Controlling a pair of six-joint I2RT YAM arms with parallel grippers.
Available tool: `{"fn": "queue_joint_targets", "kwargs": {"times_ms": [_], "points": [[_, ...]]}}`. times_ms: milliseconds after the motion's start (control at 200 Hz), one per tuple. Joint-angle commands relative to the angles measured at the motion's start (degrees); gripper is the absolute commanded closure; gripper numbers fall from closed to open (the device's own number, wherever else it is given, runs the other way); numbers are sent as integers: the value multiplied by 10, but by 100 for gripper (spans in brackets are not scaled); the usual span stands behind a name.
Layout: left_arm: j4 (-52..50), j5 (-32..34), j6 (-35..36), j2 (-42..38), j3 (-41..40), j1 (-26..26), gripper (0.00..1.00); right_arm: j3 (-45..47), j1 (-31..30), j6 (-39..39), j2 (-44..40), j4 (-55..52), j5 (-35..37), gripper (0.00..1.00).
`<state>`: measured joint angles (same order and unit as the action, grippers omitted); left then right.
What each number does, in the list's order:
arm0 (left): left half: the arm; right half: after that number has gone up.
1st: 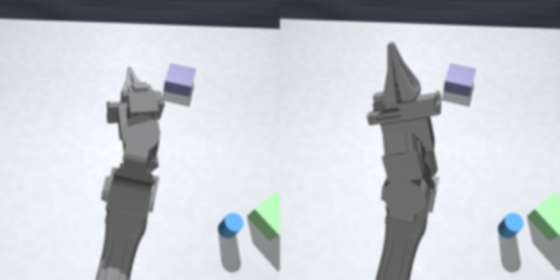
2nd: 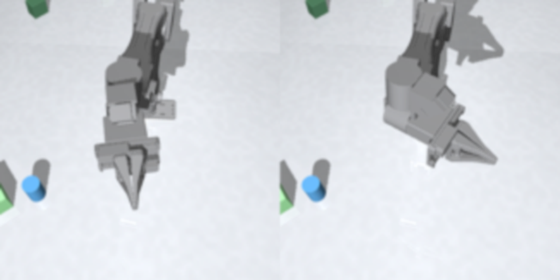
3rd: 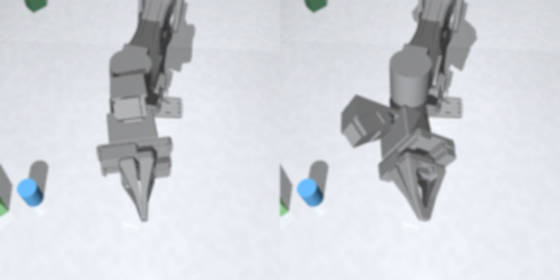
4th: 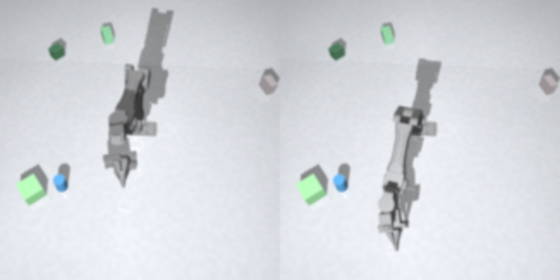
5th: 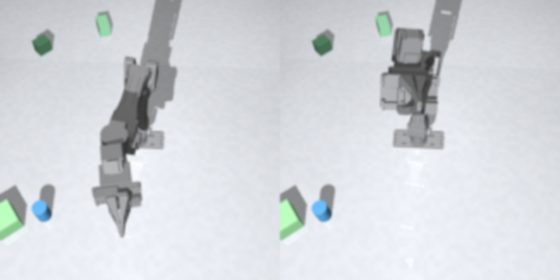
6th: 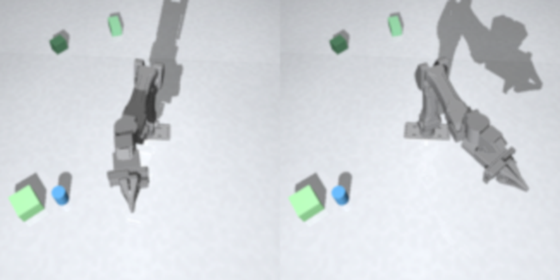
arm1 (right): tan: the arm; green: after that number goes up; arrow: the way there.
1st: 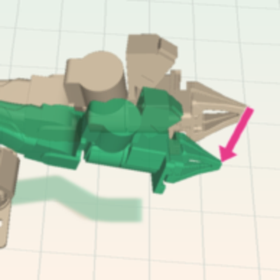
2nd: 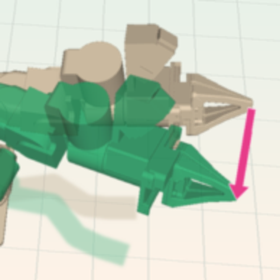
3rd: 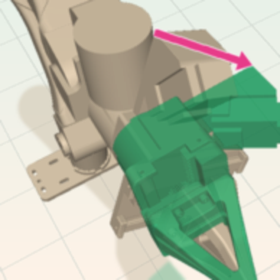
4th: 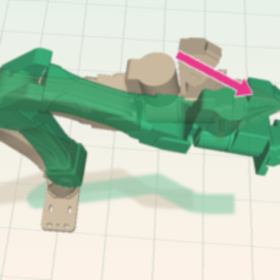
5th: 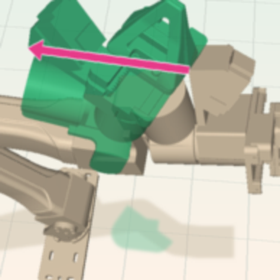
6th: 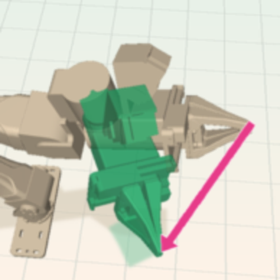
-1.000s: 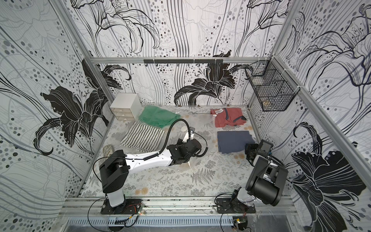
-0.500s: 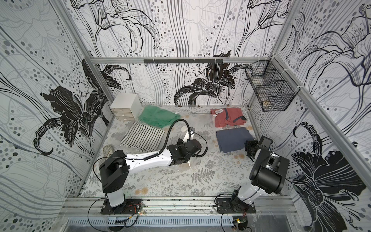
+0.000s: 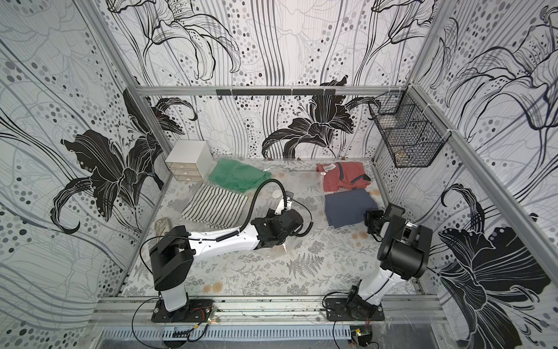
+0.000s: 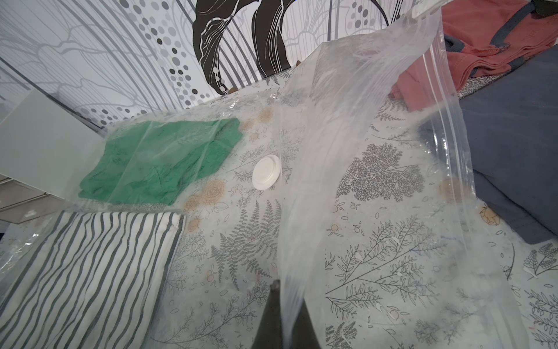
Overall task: Take the tank top out of the vacuum bag
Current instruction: Move the tank top to the center of the board.
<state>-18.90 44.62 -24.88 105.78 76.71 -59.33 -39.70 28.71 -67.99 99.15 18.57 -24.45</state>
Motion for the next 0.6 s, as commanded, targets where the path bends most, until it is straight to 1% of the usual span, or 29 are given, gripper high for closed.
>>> {"fn": "queue_joint_targets", "kwargs": {"times_ms": [0,90,160,185,235,250,310,406,426,461,491,526,596], "points": [[9,15,0,4,17,-3,100,-2,-10,-13,17,4,-6,100],[-3,18,-5,6,21,-3,100,2,-10,-4,4,-6,2,100],[-3,21,-7,2,17,-3,100,-6,-10,14,-13,-38,12,93],[-2,22,-7,1,16,-3,100,-9,-9,25,-21,-53,18,89],[0,24,-7,-2,13,-3,100,-16,-9,47,-31,-84,33,77],[1,24,-7,-3,13,-3,100,-18,-9,52,-49,-93,38,73],[3,24,-7,-4,11,-3,100,-30,-9,82,-73,-132,56,60],[3,23,-7,-3,12,-4,100,-55,-10,128,-112,-197,89,46],[3,22,-7,-2,12,-4,100,-59,-10,139,-120,-209,97,37],[4,22,-7,-2,12,-4,100,-70,-10,159,-135,-233,110,34],[4,23,-8,-3,12,-4,100,-79,-11,173,-147,-255,123,27],[6,23,-7,-3,11,-4,100,-89,-12,189,-160,-271,131,26],[10,22,-5,-5,10,-4,100,-101,-16,209,-186,-292,121,27]]}}
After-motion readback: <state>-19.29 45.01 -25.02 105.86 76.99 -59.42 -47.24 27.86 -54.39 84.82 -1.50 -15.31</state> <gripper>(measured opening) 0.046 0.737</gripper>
